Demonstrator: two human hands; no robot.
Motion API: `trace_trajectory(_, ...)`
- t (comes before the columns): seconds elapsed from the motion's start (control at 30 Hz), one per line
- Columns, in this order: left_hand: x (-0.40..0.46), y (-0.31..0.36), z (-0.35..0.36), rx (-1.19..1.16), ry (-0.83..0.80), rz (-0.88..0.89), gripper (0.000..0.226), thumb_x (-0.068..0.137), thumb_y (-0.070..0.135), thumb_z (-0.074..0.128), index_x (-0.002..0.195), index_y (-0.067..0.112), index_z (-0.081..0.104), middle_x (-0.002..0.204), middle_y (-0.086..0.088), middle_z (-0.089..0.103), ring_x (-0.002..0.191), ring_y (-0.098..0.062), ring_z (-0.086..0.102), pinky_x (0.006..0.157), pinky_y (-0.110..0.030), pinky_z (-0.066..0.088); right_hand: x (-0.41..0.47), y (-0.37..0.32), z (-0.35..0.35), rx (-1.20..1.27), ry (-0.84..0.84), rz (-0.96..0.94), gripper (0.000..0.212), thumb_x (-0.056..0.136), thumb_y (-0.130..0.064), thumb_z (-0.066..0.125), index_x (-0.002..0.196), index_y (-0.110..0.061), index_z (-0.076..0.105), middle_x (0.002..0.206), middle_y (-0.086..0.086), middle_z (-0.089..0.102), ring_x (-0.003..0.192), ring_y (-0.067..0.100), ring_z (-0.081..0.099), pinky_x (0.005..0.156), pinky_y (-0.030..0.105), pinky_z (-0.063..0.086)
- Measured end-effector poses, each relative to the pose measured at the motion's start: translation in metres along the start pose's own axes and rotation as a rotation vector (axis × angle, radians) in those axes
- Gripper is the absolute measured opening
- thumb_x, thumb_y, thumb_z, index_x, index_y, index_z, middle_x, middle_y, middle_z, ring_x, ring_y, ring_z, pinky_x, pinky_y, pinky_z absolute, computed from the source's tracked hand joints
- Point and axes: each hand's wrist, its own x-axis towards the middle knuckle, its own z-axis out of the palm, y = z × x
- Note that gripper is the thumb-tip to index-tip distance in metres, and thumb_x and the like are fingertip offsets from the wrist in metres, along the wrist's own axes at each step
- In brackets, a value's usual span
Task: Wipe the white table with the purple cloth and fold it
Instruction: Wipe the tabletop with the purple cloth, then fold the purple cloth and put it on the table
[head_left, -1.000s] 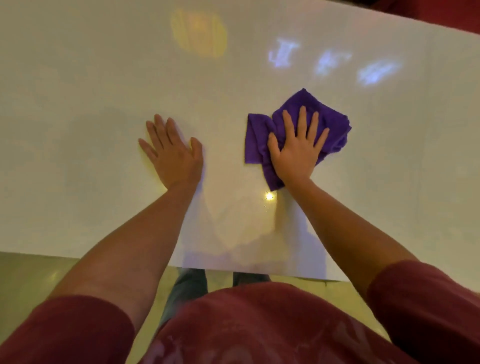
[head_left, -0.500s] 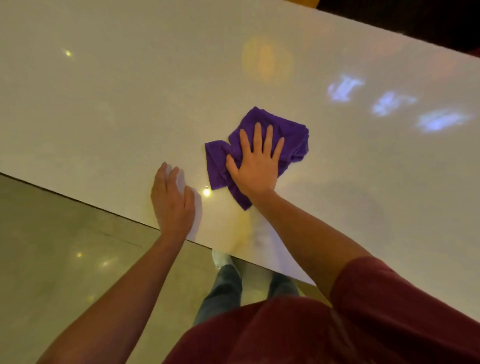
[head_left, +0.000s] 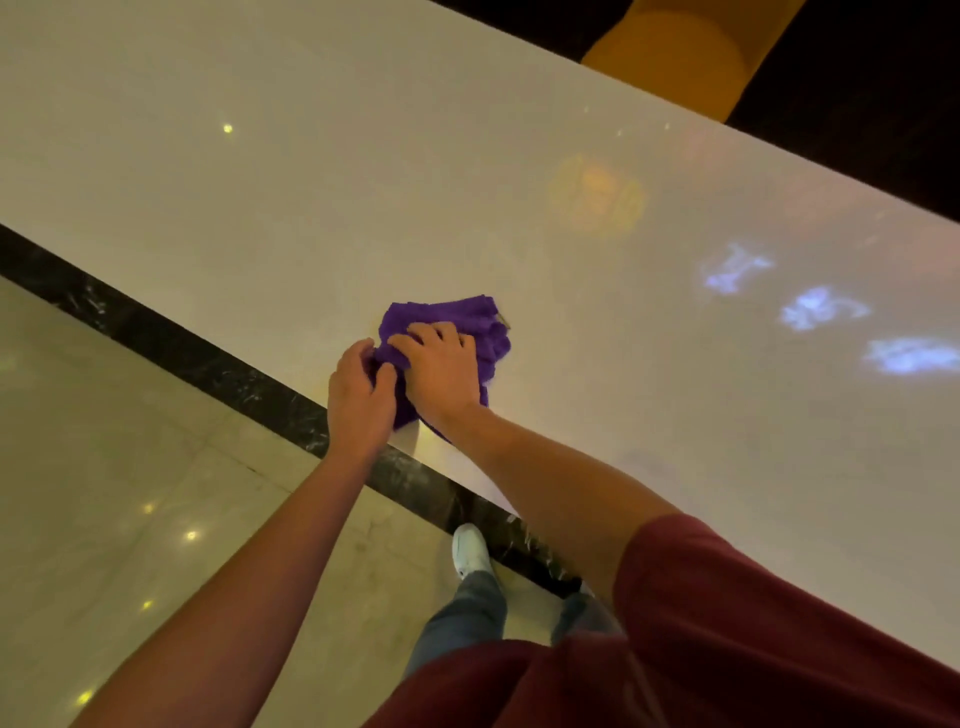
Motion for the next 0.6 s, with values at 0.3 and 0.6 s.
trace_trajectory(0.3,-0.003,0.080,-0.024,-0.531,-0.335,-0.167,0.055,0.092,0.060,0.066,0.135,0.027,0.057,0.128,0.005,0.069,0.109,-0.015,0.071,0.081,-0.027,0.057,-0.012,0.010,-0.143,1.268,-0.053,0.454,0.034,0.098,-0.029,0.076,0.130,-0.020,0.071,0.124,0.007,0.076,0.114,0.029,0.073,0.102,0.047,0.061)
trace_trajectory(0.6,-0.017,0.144,-0.059,-0.520,-0.170,0.095,0.041,0.086,0.050,0.079,0.118,0.028,0.066,0.115,0.011,0.074,0.107,-0.008,0.071,0.080,-0.019,0.056,-0.011,0.015,-0.206,1.459,0.022,0.316,0.023,0.092,-0.036,0.078,0.115,-0.032,0.077,0.112,-0.006,0.082,0.103,0.018,0.079,0.083,0.033,0.065)
